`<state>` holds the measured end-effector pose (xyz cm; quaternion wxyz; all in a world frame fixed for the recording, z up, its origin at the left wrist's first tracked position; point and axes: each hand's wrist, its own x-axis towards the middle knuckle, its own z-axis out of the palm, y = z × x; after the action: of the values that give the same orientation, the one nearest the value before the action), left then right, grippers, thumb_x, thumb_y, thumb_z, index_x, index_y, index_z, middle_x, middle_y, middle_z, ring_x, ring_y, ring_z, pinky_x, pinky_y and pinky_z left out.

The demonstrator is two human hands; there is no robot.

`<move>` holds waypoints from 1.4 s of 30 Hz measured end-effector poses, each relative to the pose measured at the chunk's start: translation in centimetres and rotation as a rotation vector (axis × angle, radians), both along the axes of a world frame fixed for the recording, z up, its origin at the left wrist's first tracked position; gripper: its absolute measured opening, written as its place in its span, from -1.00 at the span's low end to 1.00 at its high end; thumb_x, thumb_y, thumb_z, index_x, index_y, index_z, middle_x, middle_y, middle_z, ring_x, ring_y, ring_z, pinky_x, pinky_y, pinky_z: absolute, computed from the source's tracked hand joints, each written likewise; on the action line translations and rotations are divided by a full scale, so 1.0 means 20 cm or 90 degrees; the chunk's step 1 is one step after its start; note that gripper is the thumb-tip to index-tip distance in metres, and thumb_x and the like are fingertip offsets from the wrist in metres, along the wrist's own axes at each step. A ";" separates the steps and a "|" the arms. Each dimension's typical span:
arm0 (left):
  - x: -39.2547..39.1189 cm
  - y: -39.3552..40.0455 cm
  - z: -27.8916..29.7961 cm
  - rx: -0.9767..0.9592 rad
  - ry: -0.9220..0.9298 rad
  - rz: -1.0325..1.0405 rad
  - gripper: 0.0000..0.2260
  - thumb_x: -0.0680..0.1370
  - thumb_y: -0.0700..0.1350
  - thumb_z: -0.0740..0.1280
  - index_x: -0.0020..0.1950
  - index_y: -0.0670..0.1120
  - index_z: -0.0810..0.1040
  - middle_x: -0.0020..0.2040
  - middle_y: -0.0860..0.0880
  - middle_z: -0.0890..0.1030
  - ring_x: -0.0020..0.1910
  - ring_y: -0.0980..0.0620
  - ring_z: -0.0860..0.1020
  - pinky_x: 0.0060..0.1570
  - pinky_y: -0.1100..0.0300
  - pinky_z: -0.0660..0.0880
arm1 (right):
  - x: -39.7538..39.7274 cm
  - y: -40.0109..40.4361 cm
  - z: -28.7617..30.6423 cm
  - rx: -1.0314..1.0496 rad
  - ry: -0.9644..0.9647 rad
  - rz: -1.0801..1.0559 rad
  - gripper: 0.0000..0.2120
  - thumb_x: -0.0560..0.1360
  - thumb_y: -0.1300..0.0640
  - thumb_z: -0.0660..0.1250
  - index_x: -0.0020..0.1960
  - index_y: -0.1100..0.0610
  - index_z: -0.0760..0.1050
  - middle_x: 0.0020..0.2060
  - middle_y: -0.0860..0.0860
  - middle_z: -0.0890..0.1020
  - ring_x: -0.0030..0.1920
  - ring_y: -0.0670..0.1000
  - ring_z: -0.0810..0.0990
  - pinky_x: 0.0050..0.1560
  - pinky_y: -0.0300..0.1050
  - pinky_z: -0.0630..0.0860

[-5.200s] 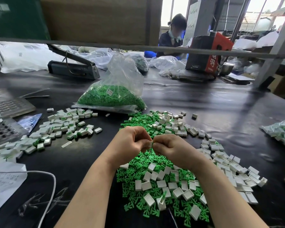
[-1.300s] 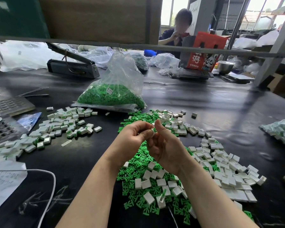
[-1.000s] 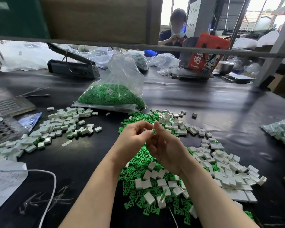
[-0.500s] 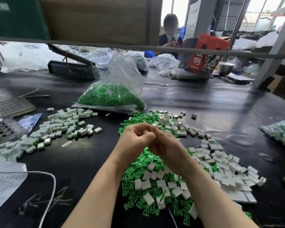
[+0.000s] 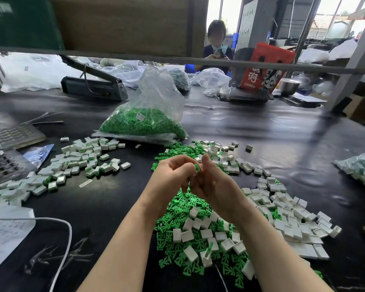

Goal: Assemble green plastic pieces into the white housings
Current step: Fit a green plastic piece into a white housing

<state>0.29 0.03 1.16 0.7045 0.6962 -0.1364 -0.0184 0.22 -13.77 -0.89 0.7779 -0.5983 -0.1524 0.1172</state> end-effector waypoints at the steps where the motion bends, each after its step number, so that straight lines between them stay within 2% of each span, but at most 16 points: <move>1: 0.00 0.00 0.00 -0.002 0.002 0.001 -0.89 0.37 -0.18 0.30 -0.28 -0.06 0.62 -0.47 0.06 0.51 -0.52 0.17 0.37 -0.52 0.37 0.32 | 0.00 0.00 0.00 -0.008 0.001 0.001 -0.54 0.54 -0.25 0.13 -0.25 0.05 0.59 -0.38 -0.02 0.52 -0.35 -0.05 0.36 -0.31 -0.17 0.22; 3: 0.00 0.00 0.00 0.001 0.006 0.005 -0.89 0.33 -0.15 0.29 -0.32 -0.02 0.60 -0.48 0.05 0.50 -0.53 0.17 0.37 -0.53 0.38 0.31 | 0.00 0.00 0.00 -0.031 0.003 -0.004 -0.55 0.54 -0.23 0.17 -0.22 0.10 0.57 -0.38 0.00 0.49 -0.36 -0.05 0.35 -0.31 -0.17 0.22; 6: 0.00 0.00 0.00 0.011 0.004 0.004 -0.92 0.32 -0.16 0.28 -0.31 -0.06 0.57 -0.46 -0.01 0.48 -0.53 0.15 0.37 -0.53 0.38 0.32 | 0.01 0.00 0.00 -0.049 -0.009 0.001 -0.55 0.50 -0.21 0.24 -0.10 0.20 0.53 -0.39 -0.03 0.48 -0.38 -0.08 0.36 -0.37 -0.26 0.26; 9: 0.00 0.00 -0.01 0.021 -0.005 -0.003 -0.92 0.31 -0.16 0.27 -0.30 -0.08 0.57 -0.44 -0.05 0.48 -0.52 0.13 0.37 -0.52 0.36 0.32 | 0.01 -0.01 0.00 -0.056 -0.027 0.013 -0.52 0.49 -0.20 0.29 0.01 0.26 0.50 -0.38 -0.04 0.47 -0.37 -0.08 0.35 -0.36 -0.25 0.26; 14: 0.01 -0.01 -0.01 0.025 -0.015 -0.012 -0.87 0.33 -0.16 0.26 -0.37 0.01 0.56 -0.46 -0.01 0.48 -0.52 0.15 0.37 -0.51 0.36 0.32 | 0.01 -0.02 -0.01 -0.048 -0.029 0.013 -0.56 0.49 -0.18 0.30 -0.01 0.24 0.51 -0.39 -0.08 0.47 -0.37 -0.10 0.35 -0.36 -0.29 0.27; 17: 0.01 -0.01 -0.01 0.024 -0.020 -0.019 -0.86 0.33 -0.16 0.25 -0.38 0.02 0.55 -0.49 0.04 0.47 -0.53 0.17 0.37 -0.51 0.36 0.32 | 0.01 -0.02 -0.01 -0.032 -0.015 0.018 -0.54 0.47 -0.17 0.33 0.02 0.25 0.52 -0.36 -0.04 0.47 -0.34 -0.08 0.35 -0.32 -0.25 0.26; 24: 0.01 0.00 -0.02 0.025 -0.025 -0.022 -0.85 0.34 -0.16 0.25 -0.38 0.02 0.55 -0.48 0.05 0.47 -0.52 0.17 0.37 -0.49 0.35 0.33 | 0.01 -0.02 -0.01 -0.039 -0.007 0.011 -0.37 0.47 -0.16 0.34 0.11 0.44 0.46 -0.34 -0.01 0.49 -0.28 -0.01 0.34 -0.21 -0.12 0.23; 31: 0.00 0.00 -0.01 0.038 -0.012 -0.026 -0.87 0.34 -0.16 0.24 -0.37 0.01 0.53 -0.46 0.03 0.49 -0.51 0.17 0.38 -0.49 0.36 0.33 | 0.00 -0.01 -0.01 -0.047 -0.007 -0.002 -0.38 0.45 -0.16 0.35 0.07 0.45 0.47 -0.37 -0.03 0.47 -0.30 -0.01 0.32 -0.18 -0.09 0.23; 34: 0.00 0.00 -0.01 0.029 -0.004 -0.014 -0.86 0.36 -0.15 0.25 -0.37 0.01 0.54 -0.46 0.03 0.49 -0.51 0.17 0.37 -0.50 0.37 0.32 | 0.00 0.01 -0.01 -0.052 -0.014 -0.024 -0.39 0.46 -0.21 0.32 0.03 0.40 0.48 -0.40 -0.04 0.44 -0.34 -0.03 0.29 -0.26 -0.16 0.25; 37: 0.01 0.01 -0.01 -0.004 0.012 -0.016 -0.80 0.50 -0.23 0.29 -0.30 -0.03 0.57 -0.44 0.04 0.51 -0.51 0.16 0.37 -0.51 0.38 0.32 | 0.01 0.02 -0.01 -0.040 -0.009 -0.022 -0.40 0.49 -0.28 0.23 -0.06 0.32 0.48 -0.39 -0.03 0.47 -0.36 -0.05 0.30 -0.35 -0.22 0.23; 39: 0.02 0.01 -0.01 -0.036 0.036 -0.028 -0.83 0.55 -0.26 0.32 -0.21 -0.09 0.61 -0.39 0.02 0.53 -0.48 0.14 0.38 -0.48 0.36 0.35 | 0.02 0.01 -0.01 -0.005 0.019 -0.002 -0.44 0.51 -0.30 0.17 -0.10 0.24 0.49 -0.32 0.06 0.50 -0.36 -0.05 0.34 -0.37 -0.23 0.25; 42: 0.02 0.02 -0.02 -0.069 0.055 -0.039 -0.92 0.54 -0.20 0.38 -0.13 -0.11 0.65 -0.33 0.01 0.57 -0.43 0.13 0.38 -0.46 0.36 0.36 | 0.03 -0.01 0.00 0.063 0.071 0.014 -0.46 0.58 -0.21 0.09 0.03 0.28 0.49 -0.19 0.21 0.48 -0.33 -0.05 0.42 -0.40 -0.31 0.38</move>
<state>0.64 0.40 0.82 0.7455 0.6511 -0.1279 -0.0630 0.84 -13.98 -0.94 0.8124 -0.5501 -0.1209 0.1512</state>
